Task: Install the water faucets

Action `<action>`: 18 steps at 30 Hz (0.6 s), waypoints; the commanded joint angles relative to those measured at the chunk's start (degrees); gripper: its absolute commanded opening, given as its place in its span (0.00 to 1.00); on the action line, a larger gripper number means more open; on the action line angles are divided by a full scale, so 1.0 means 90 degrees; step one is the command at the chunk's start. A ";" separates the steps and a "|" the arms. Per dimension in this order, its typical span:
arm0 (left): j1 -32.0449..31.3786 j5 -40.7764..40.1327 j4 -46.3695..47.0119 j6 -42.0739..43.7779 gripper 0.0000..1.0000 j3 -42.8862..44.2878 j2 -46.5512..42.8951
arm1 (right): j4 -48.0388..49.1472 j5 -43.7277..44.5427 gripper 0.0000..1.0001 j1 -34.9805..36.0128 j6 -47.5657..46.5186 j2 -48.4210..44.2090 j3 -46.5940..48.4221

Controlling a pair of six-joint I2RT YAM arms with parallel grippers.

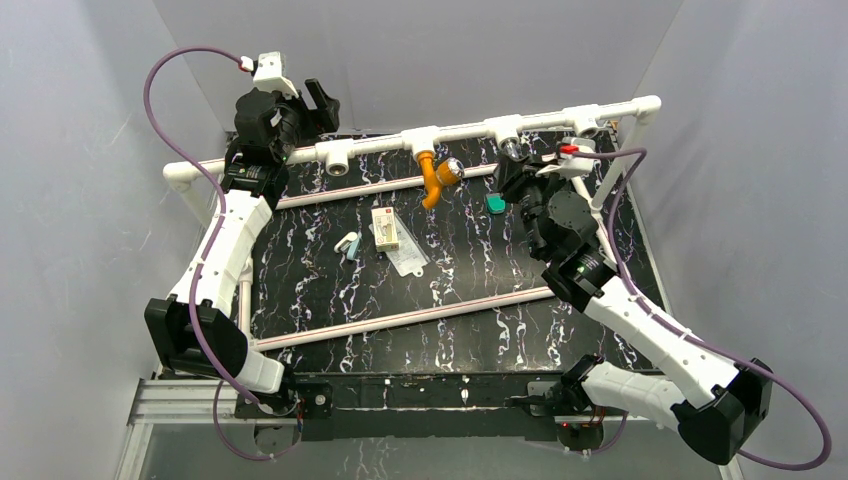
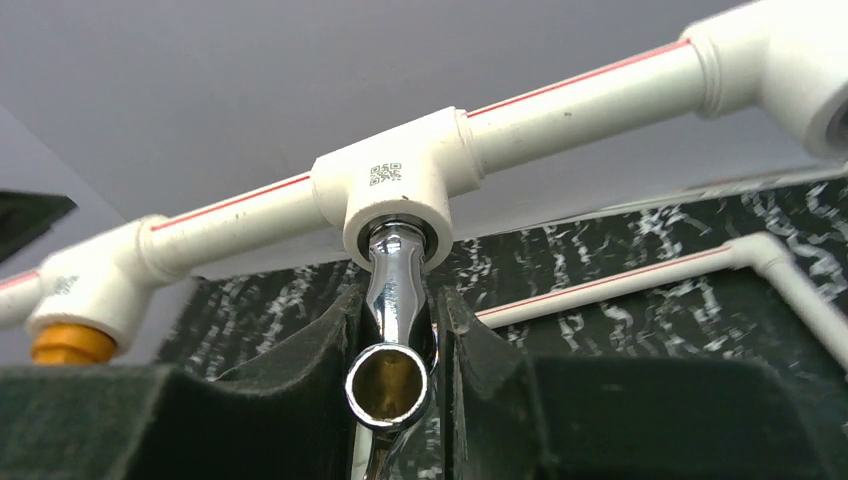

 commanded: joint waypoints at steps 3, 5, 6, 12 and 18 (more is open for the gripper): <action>0.0061 0.0072 -0.1796 -0.0018 0.77 -0.0716 0.0720 | 0.0174 0.0151 0.01 0.0108 0.3055 -0.0384 -0.0043; 0.0063 0.0073 -0.1792 -0.0017 0.77 -0.0711 0.0719 | 0.0143 0.0192 0.01 0.0107 0.3878 -0.0427 -0.0094; 0.0061 0.0074 -0.1803 -0.0017 0.77 -0.0712 0.0713 | 0.0127 0.0196 0.01 0.0108 0.4197 -0.0438 -0.0121; 0.0069 0.0063 -0.1798 -0.0009 0.78 -0.0720 0.0682 | 0.0180 0.0321 0.01 0.0107 0.5772 -0.0479 -0.0268; 0.0071 0.0062 -0.1821 0.0001 0.78 -0.0716 0.0707 | 0.0397 0.0313 0.01 0.0109 0.7136 -0.0502 -0.0453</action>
